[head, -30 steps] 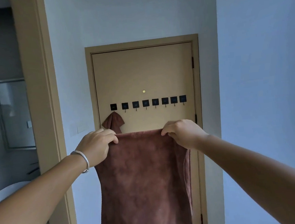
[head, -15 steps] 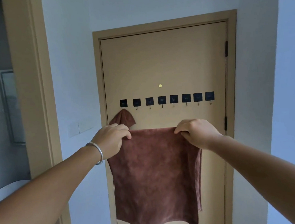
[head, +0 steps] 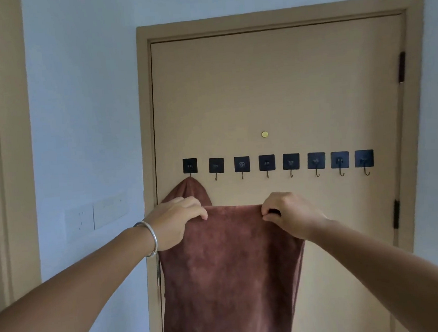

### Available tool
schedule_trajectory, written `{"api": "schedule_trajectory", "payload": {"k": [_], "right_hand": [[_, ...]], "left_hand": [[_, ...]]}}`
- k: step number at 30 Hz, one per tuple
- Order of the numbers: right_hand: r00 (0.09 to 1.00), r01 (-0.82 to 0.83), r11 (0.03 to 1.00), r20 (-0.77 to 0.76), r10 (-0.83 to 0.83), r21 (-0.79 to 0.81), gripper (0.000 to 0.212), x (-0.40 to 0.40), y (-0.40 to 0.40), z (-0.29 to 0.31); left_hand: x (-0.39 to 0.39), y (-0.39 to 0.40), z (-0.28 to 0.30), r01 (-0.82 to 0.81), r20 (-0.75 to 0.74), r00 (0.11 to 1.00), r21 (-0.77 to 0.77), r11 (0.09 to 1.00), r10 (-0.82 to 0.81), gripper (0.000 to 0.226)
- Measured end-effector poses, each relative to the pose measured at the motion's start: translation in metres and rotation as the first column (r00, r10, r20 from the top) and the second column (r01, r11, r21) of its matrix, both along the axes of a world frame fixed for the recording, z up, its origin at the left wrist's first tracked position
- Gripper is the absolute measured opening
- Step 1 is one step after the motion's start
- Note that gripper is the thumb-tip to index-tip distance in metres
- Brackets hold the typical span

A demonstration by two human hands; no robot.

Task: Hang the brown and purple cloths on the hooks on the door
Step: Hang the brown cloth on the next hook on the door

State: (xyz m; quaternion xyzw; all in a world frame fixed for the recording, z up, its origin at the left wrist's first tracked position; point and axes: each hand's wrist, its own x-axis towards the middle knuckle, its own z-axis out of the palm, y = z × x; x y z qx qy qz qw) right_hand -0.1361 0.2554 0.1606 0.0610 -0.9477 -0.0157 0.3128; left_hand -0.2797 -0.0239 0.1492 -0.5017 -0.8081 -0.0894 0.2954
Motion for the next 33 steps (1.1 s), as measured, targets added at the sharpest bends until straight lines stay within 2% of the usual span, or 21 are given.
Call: {"api": "schedule_trajectory", "payload": {"k": [3,7,11,24,30,33], "right_hand": [[1.0,-0.018,1.0,0.003,0.018,-0.017,0.02,-0.048,0.008,-0.006],[0.999,-0.033,0.998,0.022,0.032,0.054,0.041,-0.105,0.019,-0.004],[0.998,-0.023,0.999,0.055,0.022,0.026,0.052,-0.161,0.039,0.001],[0.995,-0.097,0.995,0.009,0.097,-0.009,0.051,-0.304,0.108,0.032],[0.994,-0.005,0.997,-0.106,-0.003,-0.074,0.047,-0.341,0.114,0.046],[0.989,0.057,0.998,-0.134,-0.062,-0.035,0.048,-0.355,0.113,0.048]], "left_hand": [[-0.047,0.012,-0.002,-0.026,-0.017,1.0,-0.026,0.999,0.026,0.073],[-0.099,0.034,-0.003,-0.051,-0.007,0.999,-0.045,0.998,0.05,0.077],[-0.149,0.06,-0.004,-0.068,-0.002,0.998,-0.054,0.996,0.068,0.076],[-0.263,0.13,0.026,-0.183,-0.042,0.983,-0.037,0.983,0.181,0.068],[-0.289,0.151,0.041,-0.205,-0.027,0.978,-0.008,0.979,0.205,0.067],[-0.301,0.16,0.046,-0.203,-0.015,0.979,0.018,0.979,0.203,0.066]]}}
